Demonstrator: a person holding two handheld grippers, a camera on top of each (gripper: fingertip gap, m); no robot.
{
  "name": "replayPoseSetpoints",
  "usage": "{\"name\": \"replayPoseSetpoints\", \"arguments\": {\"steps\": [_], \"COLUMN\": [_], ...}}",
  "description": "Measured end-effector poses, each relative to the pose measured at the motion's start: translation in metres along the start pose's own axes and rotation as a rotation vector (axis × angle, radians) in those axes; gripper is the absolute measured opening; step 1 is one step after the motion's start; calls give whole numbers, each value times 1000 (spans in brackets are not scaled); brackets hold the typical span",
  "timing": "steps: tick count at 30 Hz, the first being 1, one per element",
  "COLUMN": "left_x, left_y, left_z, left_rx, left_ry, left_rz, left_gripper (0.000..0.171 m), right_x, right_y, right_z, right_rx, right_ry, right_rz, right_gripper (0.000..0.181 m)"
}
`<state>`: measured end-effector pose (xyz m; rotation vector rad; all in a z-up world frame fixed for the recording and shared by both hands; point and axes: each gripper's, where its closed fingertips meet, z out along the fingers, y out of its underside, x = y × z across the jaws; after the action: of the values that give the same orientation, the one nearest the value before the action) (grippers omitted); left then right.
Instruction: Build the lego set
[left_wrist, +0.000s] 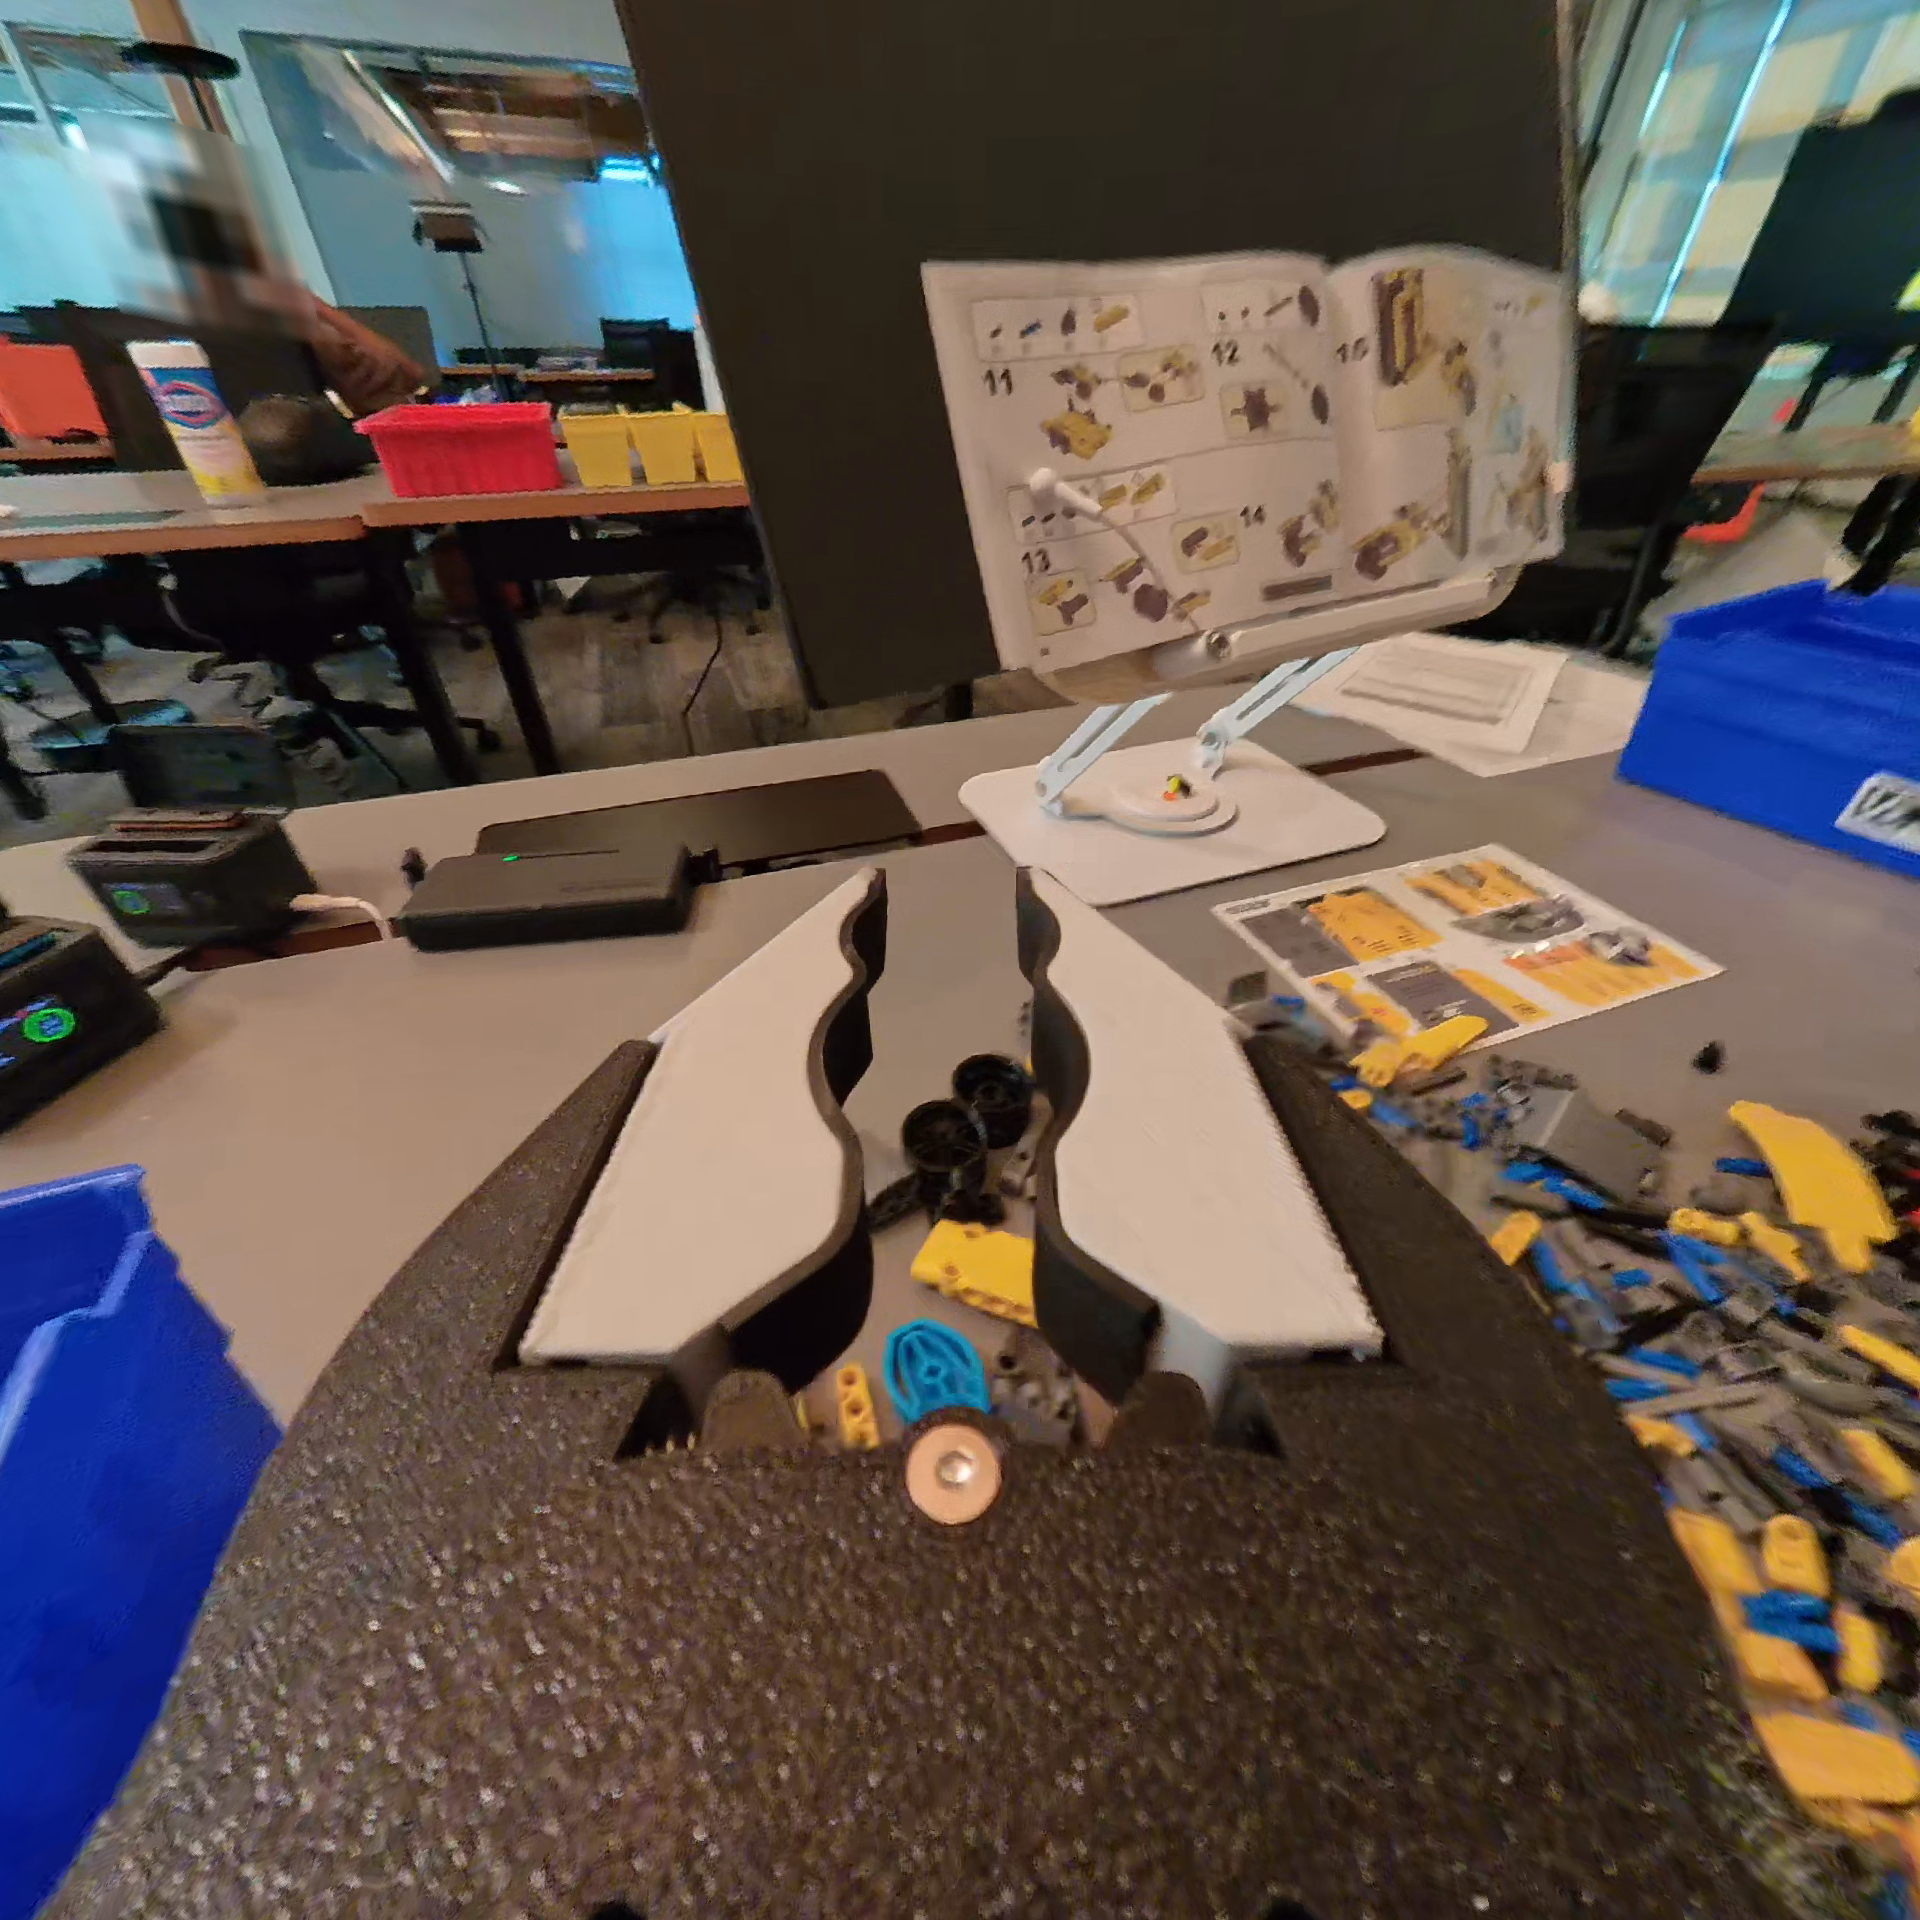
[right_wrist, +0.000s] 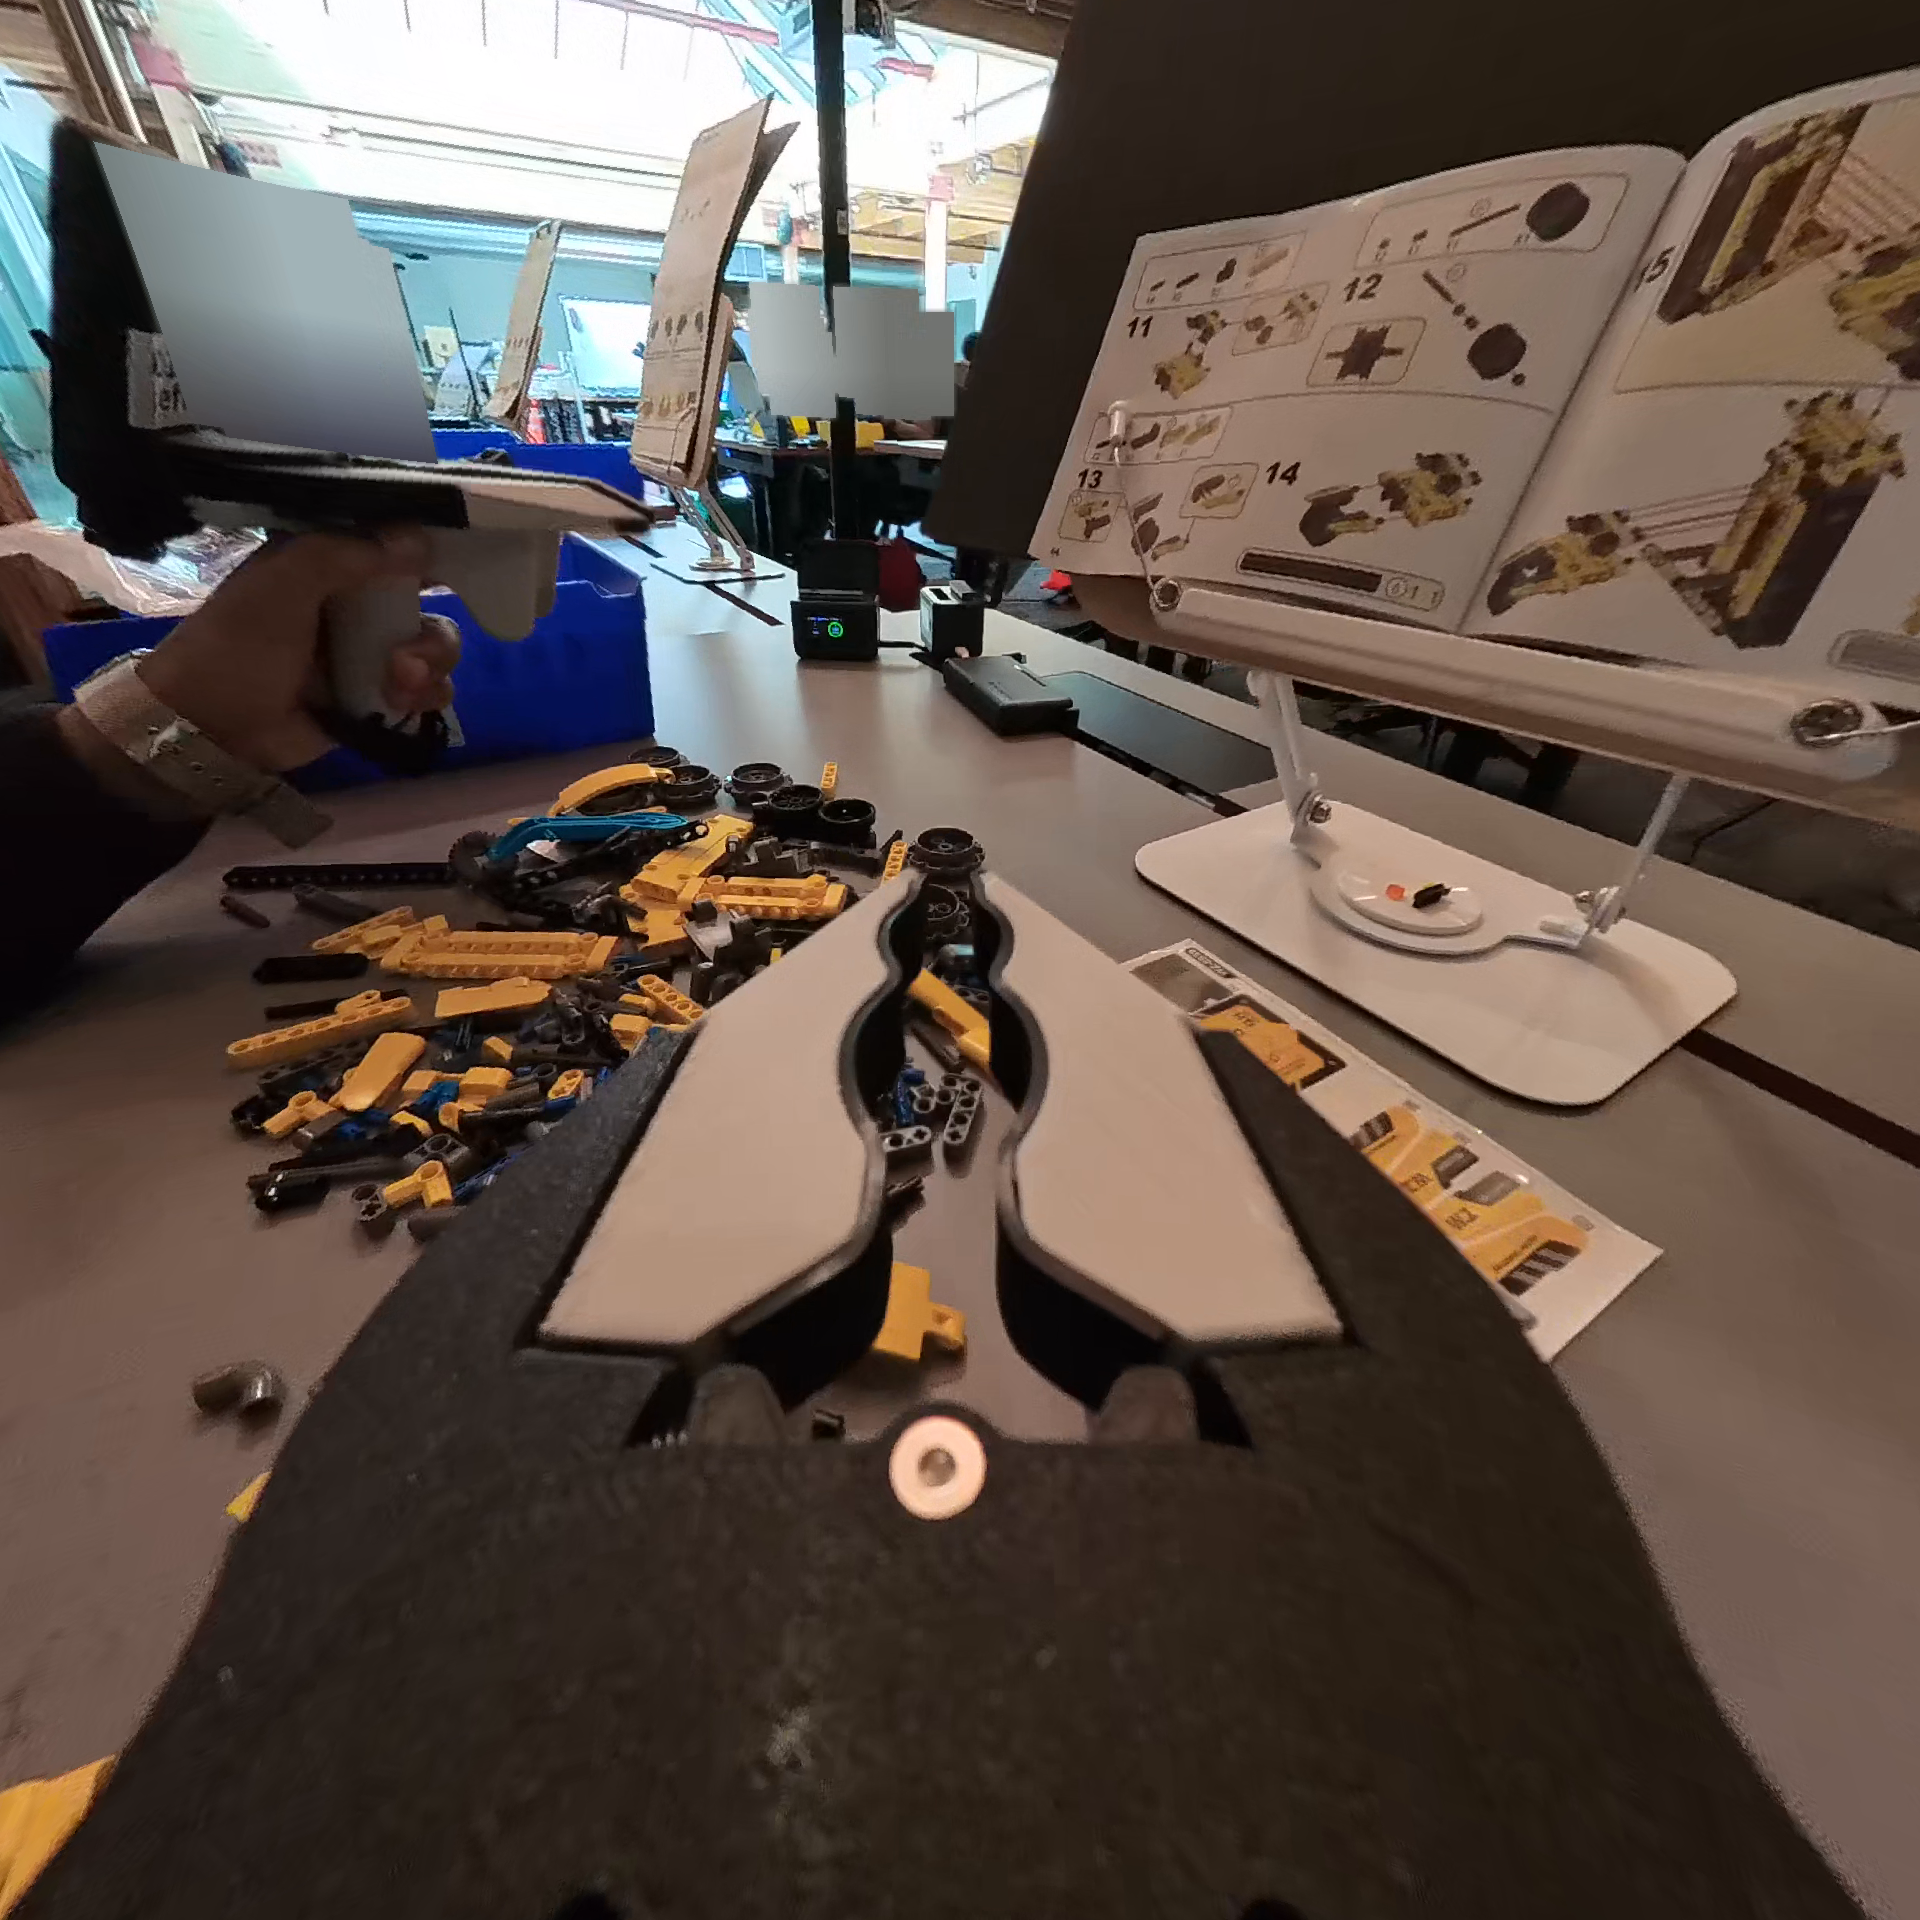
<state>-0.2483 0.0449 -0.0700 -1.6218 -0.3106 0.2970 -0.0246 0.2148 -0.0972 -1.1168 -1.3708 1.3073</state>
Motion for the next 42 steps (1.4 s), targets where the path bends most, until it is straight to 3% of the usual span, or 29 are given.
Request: {"name": "replayPoseSetpoints", "arguments": {"steps": [5,8,10,12,21,25,28,32,36,39,42], "left_x": [-38,-43,-44,-45,-31,-31,-40,-47,-62,-56,-70], "left_y": [25,27,21,18,21,47,58,63,103,124,134], "left_z": [-4,-9,-13,-14,-9,1,12,45,77,75,74], "left_rx": [-124,-121,-94,-72,-87,-229,-338,-515,-688,-742,-772], "left_ry": [-165,-142,-117,-104,4,29,21,44,63,122,69], "left_rz": [134,59,11,-19,-134,-225,-257,-122,-84,-104,-20], "left_gripper": [24,24,24,24,25,30,47,50,51,51,51], "right_x": [-1,8,17,21,20,21,23,18,14,14,10], "right_y": [-2,-2,-2,-4,-10,-11,-11,-15,-15,-12,-17], "right_z": [-1,-1,-3,-5,-6,-7,-7,-7,-5,-4,-3], "right_rx": [33,33,28,38,100,95,91,101,91,68,69], "right_ry": [3,98,173,205,172,182,186,155,151,157,148], "right_rz": [-22,-92,-136,-152,-20,-29,-27,15,-2,-31,-53], "right_gripper": [30,30,8,0,24,24,24,23,23,24,24]}}
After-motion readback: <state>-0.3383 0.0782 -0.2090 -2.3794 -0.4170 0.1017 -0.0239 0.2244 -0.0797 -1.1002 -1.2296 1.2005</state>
